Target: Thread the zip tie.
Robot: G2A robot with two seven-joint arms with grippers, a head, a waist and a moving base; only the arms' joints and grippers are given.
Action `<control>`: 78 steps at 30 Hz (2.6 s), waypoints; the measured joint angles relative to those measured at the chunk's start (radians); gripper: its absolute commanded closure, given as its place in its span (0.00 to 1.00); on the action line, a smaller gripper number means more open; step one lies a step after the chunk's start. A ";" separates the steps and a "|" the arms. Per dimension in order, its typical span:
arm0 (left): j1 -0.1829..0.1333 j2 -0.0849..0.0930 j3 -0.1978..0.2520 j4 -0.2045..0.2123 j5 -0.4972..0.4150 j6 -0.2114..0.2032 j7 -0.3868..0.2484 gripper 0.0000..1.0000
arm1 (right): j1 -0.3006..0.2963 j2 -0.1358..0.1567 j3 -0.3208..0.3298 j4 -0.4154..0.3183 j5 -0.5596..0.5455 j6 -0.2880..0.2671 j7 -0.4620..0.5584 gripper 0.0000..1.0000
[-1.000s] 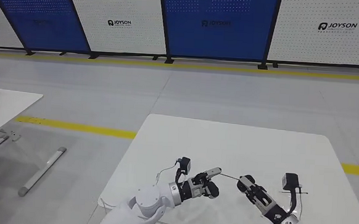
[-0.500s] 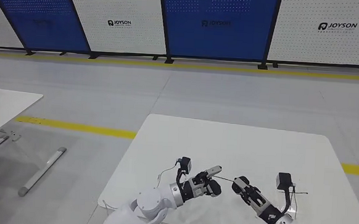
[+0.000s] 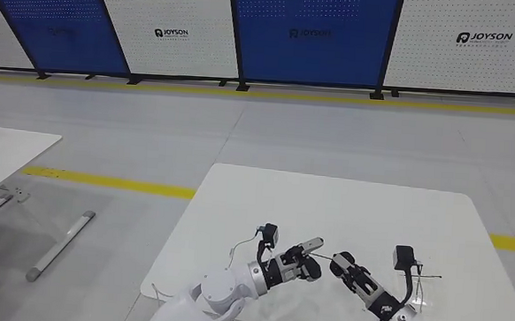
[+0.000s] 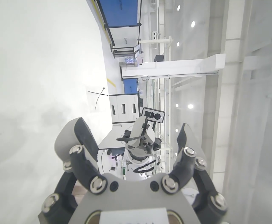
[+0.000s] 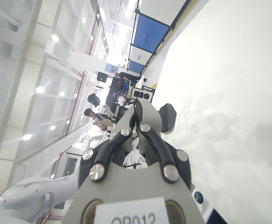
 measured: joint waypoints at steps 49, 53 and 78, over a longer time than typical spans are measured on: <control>0.021 0.008 -0.008 0.016 0.073 -0.124 0.004 0.34 | 0.000 0.000 0.000 0.000 0.000 0.000 0.000 1.00; 0.035 0.012 -0.015 0.005 0.081 -0.129 0.002 0.58 | 0.000 0.000 0.000 0.000 0.000 0.000 0.000 1.00; 0.030 0.015 -0.007 0.017 0.093 -0.137 0.015 1.00 | 0.000 0.000 0.000 0.000 0.000 0.000 0.000 1.00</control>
